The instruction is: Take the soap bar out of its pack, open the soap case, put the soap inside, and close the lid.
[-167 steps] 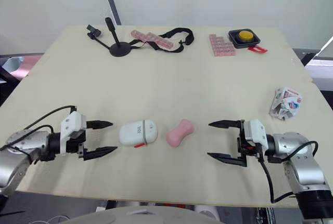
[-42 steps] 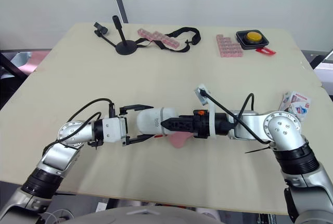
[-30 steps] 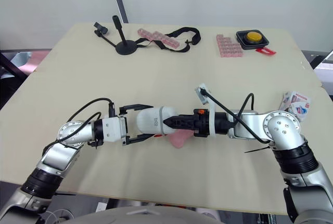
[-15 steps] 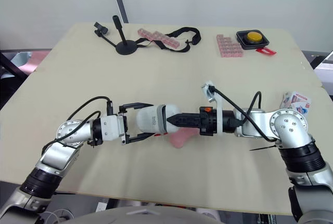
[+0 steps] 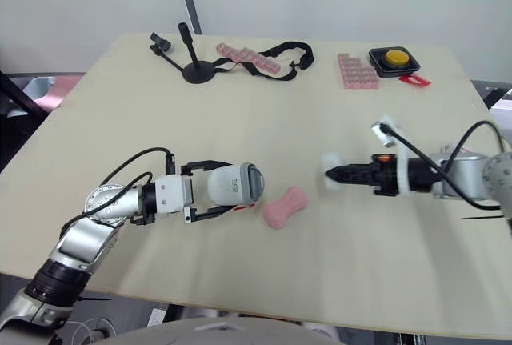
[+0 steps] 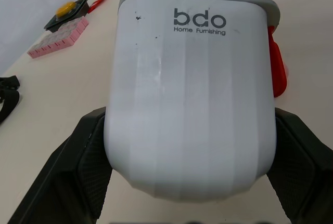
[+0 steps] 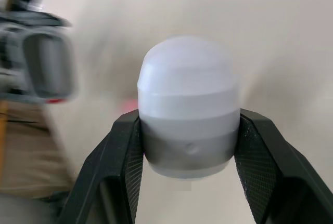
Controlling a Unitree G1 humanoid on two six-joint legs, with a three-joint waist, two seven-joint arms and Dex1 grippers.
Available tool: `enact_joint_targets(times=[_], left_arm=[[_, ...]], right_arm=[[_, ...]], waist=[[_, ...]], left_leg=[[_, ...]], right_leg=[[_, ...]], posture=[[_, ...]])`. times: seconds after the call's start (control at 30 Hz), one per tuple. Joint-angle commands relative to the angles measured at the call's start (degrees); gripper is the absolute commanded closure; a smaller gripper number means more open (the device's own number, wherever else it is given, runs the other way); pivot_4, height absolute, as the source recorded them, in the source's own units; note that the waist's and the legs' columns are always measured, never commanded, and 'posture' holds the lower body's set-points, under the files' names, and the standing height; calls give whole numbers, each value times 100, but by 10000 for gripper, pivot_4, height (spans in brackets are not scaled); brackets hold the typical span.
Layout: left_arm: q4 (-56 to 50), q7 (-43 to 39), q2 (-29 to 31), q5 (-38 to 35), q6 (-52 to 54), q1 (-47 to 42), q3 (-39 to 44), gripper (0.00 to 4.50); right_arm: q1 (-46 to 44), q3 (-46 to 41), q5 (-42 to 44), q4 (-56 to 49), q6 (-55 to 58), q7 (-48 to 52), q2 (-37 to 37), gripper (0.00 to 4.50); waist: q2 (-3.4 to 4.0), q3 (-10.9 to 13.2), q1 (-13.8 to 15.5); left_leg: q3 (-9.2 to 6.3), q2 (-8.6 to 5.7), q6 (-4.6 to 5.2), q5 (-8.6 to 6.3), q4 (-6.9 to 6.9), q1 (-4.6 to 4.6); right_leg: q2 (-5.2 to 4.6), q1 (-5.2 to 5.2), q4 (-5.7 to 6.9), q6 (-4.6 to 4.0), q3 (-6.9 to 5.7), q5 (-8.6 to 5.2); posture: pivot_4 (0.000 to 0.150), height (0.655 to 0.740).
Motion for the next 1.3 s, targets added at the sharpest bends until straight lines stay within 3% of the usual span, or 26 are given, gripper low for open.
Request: enact_joint_targets(times=[0.03,0.17,0.3,0.8,1.13,1.17,1.3], left_arm=[[-177,-7,32,-116,25,-1,93,10061],[-198,8,-20,-88,65,6,43,10061],[-233,13,-55,-85,125,19,10,10061],[-345,-8,-56,-64,206,124,23,10061],[-375,14,-42,-26,188,198,46,10061],[-374,19,-46,-22,184,202,44,10061],[-339,29,-58,-12,178,191,38,10061]], right_arm=[[-125,475,-1468,-130,-605,684,-400,25026],[-248,991,-2665,-101,-1044,1085,-442,25026],[-346,1176,-3292,157,-1205,1251,-88,25026],[-1040,1177,-4646,1316,-1436,1570,1054,25026],[-1007,953,-5040,1576,-1598,1637,1360,25026],[-980,908,-5059,1569,-1639,1636,1378,17031],[-922,781,-5124,1533,-1725,1665,1400,5247]], waist=[[-4,2,1],[-4,2,-29],[-4,2,-41],[-1,3,-71],[-3,2,-160],[-3,2,-162],[-1,3,-161]], left_leg=[[-1,1,0,0,0,0],[-1,3,-1,-1,0,1],[-1,3,0,-1,1,4],[1,5,1,0,9,7],[1,7,1,0,20,12],[1,7,1,0,23,12],[1,7,2,0,23,10]], right_leg=[[-1,0,-2,1,-2,0],[-2,0,0,1,1,0],[-2,-1,3,0,3,-1],[6,-3,28,-2,6,-1],[-2,-2,26,-2,9,-1],[-2,-2,27,-3,10,-1],[-1,-2,28,-3,10,-2]], posture=[[1500,7395],[1500,7395],[1500,7395],[1500,7395],[1500,7395],[1500,7395],[1500,7395]])
